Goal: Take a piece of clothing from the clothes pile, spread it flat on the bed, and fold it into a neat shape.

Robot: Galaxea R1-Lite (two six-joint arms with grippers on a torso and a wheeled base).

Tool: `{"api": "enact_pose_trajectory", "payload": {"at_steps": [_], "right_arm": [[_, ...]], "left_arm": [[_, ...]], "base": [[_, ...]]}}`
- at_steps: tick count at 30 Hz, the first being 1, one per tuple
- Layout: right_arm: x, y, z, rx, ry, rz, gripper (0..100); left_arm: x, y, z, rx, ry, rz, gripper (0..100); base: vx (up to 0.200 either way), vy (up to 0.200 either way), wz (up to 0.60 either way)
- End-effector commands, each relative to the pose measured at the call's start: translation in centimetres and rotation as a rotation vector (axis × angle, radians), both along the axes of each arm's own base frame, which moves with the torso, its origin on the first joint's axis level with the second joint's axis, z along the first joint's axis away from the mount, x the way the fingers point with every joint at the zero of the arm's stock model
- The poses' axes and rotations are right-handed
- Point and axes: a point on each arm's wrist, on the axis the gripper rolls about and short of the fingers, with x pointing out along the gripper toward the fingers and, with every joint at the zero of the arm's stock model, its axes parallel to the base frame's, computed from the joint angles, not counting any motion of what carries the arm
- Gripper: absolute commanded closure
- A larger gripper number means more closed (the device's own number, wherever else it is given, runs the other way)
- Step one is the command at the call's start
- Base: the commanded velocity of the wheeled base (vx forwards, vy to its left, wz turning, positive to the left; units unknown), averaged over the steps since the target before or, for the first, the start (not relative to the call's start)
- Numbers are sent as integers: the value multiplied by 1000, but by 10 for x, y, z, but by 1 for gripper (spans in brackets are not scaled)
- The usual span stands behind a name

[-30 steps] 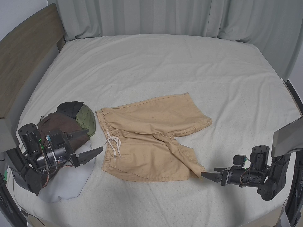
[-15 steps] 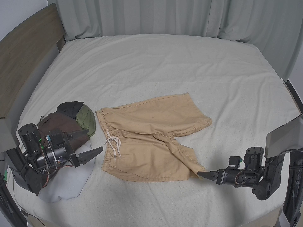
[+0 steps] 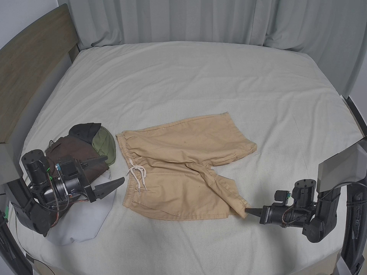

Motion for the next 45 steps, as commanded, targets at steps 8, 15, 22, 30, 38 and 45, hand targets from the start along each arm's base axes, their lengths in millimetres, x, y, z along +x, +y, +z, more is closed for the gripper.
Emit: {"api": "enact_pose_trajectory", "payload": {"at_steps": [8, 15, 22, 30, 38, 45], "right_arm": [[0, 0, -1, -2, 6, 0, 100], [0, 0, 4, 2, -17, 0, 100], [-3, 6, 62, 47, -227, 3, 100], [7, 0, 71, 51, -279, -40, 100], [18, -4, 68, 24, -297, -115, 100], [28, -10, 70, 23, -323, -146, 100]], "left_arm": [[0, 0, 0, 1, -1, -1, 0], [0, -1, -1, 1, 2, -4, 0], [0, -1, -2, 2, 4, -5, 0], [0, -2, -1, 2, 4, -5, 0], [0, -1, -2, 2, 5, -4, 0], [0, -1, -3, 2, 10, -2, 0]], "base": [[0, 0, 0], [0, 0, 0], [0, 0, 0], [0, 0, 0], [0, 0, 0], [0, 0, 0]]}}
